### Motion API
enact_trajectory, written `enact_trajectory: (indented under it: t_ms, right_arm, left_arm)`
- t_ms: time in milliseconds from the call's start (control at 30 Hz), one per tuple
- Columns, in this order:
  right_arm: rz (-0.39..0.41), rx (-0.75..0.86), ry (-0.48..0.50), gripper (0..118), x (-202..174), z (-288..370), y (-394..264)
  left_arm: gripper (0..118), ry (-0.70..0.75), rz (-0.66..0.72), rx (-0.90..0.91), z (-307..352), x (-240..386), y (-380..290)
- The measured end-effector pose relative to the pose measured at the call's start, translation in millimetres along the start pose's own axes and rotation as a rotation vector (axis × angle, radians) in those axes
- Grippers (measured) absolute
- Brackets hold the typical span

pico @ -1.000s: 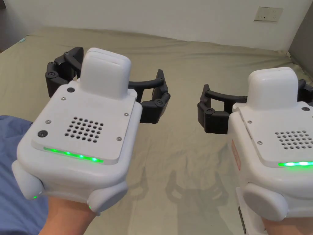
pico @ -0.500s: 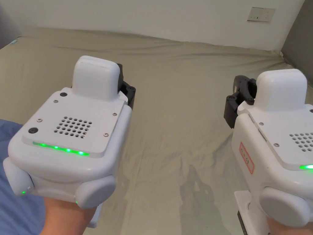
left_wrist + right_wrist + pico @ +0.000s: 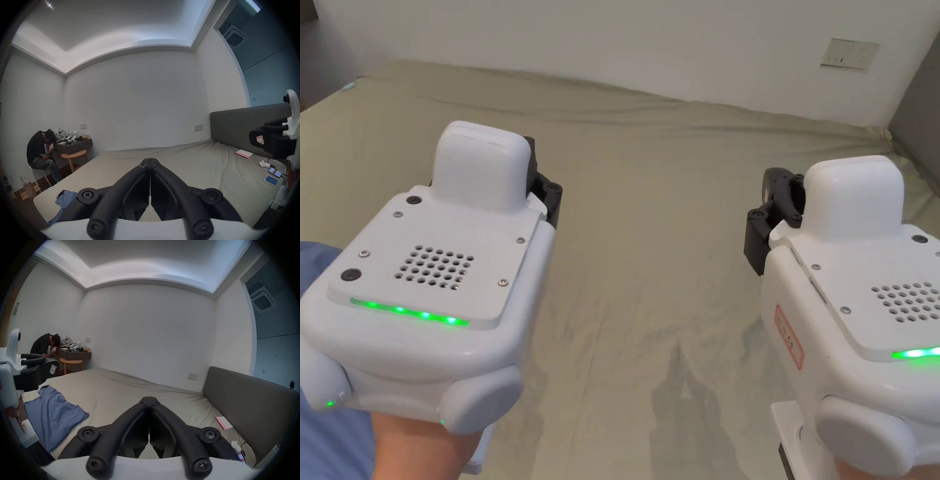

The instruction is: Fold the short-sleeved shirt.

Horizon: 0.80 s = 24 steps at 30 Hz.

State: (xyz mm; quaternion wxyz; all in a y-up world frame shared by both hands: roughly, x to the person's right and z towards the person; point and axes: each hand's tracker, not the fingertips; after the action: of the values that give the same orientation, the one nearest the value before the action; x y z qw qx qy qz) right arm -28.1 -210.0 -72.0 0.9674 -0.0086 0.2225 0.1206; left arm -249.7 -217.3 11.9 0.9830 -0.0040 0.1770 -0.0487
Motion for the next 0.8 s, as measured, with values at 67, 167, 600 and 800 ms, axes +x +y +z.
enact_trajectory:
  t_ms: [67,167,600,800]
  right_arm:
    - [0.0,0.007,0.038,1,-13,-3,3]
    - [-0.006,0.029,0.109,1,-39,-9,12]
    - [-0.008,0.108,0.434,1,-155,-15,43]
    - [0.031,0.137,0.53,1,-188,-18,49]
  left_arm:
    - [0,0.047,0.014,0.016,5,-12,3]
    - [0,0.108,0.001,0.013,13,-34,10]
    - [0,0.434,-0.098,-0.01,77,-128,13]
    - [0,0.501,-0.092,-0.045,97,-151,6]
